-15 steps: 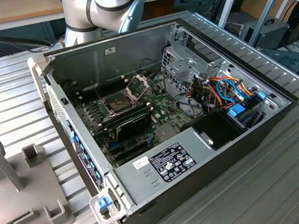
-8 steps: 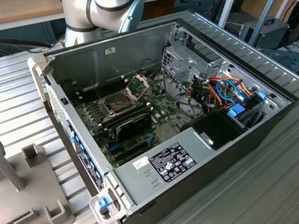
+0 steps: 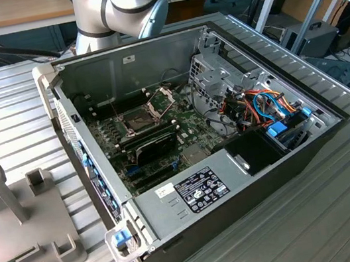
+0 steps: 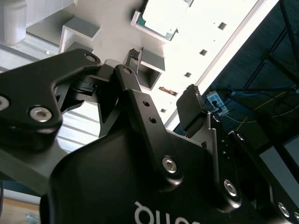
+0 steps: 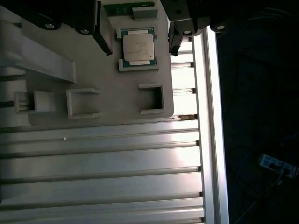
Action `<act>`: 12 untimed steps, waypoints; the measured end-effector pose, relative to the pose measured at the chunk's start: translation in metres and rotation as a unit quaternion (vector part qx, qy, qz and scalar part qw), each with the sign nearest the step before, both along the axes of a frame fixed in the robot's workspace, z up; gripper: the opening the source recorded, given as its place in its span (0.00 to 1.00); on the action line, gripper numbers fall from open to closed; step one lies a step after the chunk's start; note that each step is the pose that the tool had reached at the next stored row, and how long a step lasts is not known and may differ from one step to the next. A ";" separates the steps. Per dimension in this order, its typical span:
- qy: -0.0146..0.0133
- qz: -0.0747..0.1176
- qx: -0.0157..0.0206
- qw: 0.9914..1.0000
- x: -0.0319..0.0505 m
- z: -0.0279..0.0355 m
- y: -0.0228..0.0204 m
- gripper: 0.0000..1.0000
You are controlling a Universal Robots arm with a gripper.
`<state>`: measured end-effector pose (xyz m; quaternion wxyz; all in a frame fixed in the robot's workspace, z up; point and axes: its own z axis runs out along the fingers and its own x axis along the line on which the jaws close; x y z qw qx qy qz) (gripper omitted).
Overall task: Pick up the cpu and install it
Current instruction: 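Pick up the cpu and move it towards the insertion slot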
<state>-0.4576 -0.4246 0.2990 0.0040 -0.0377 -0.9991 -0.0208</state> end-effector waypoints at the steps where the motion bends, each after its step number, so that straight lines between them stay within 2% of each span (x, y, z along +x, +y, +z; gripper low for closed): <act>1: 0.000 0.000 0.000 1.000 0.0000 -0.0002 0.0000 0.60; 12: 0.000 0.000 0.000 1.000 0.0000 -0.0020 0.0000 0.60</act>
